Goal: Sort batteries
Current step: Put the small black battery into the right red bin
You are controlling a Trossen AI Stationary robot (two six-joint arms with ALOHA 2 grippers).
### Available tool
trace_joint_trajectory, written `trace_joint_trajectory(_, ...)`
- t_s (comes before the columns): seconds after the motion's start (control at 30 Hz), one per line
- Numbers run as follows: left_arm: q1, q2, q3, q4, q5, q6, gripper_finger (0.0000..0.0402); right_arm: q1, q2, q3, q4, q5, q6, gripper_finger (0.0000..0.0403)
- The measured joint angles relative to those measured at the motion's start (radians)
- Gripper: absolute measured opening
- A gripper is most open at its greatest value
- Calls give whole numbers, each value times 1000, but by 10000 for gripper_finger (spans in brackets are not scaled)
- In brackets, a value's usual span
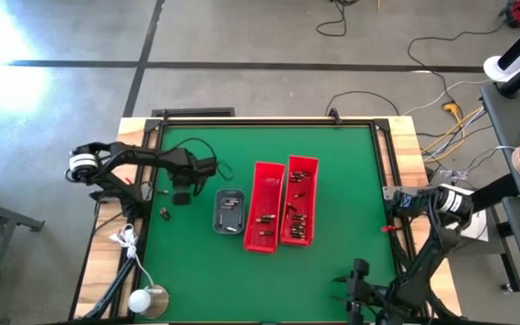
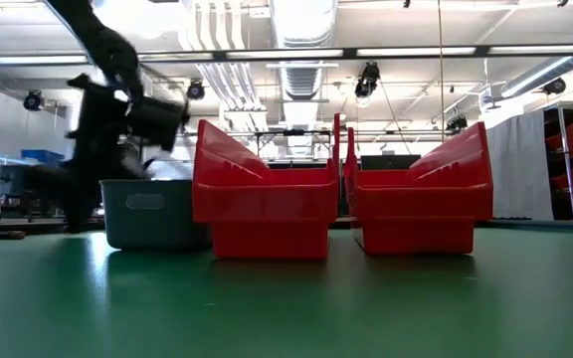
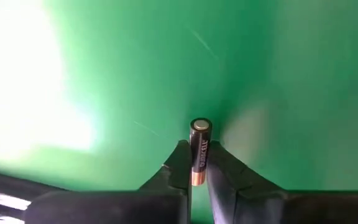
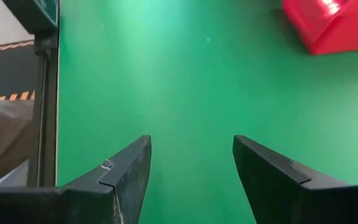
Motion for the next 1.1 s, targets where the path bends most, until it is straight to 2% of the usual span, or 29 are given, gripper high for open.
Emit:
trace_joint_trajectory(0.1, -1, -26, 64, 3, -7, -15, 6, 0, -20, 38, -78, 0, 13, 219)
trace_joint_trajectory(0.3, -14, -118, 239, -136, -1, -18, 3, 3, -60, 108, -149, -21, 4, 219)
trace_joint_trajectory(0.43, -57, -202, 363, -63, 15, -39, 2, 2, -63, 127, -164, -4, -68, 219)
trace_joint_trajectory(0.5, -80, -232, 403, 34, 95, -53, 2, -5, -63, 127, -168, 53, -113, 219)
trace_joint_trajectory(0.6, -120, -252, 440, 222, 271, -95, 2, -21, -63, 123, -176, 146, -150, 219)
trace_joint_trajectory(0.67, -156, -250, 452, 349, 324, -121, 2, -35, -63, 125, -198, 164, -161, 219)
trace_joint_trajectory(0.83, -224, -160, 492, 520, 270, -222, 2, -78, -63, 127, -216, 182, -177, 219)
trace_joint_trajectory(0.93, -256, -66, 537, 550, 264, -240, 2, -93, -63, 127, -216, 181, -177, 219)
trace_joint_trajectory(1.1, -311, 125, 690, 510, 267, -308, 2, -92, -63, 129, -216, 178, -169, 219)
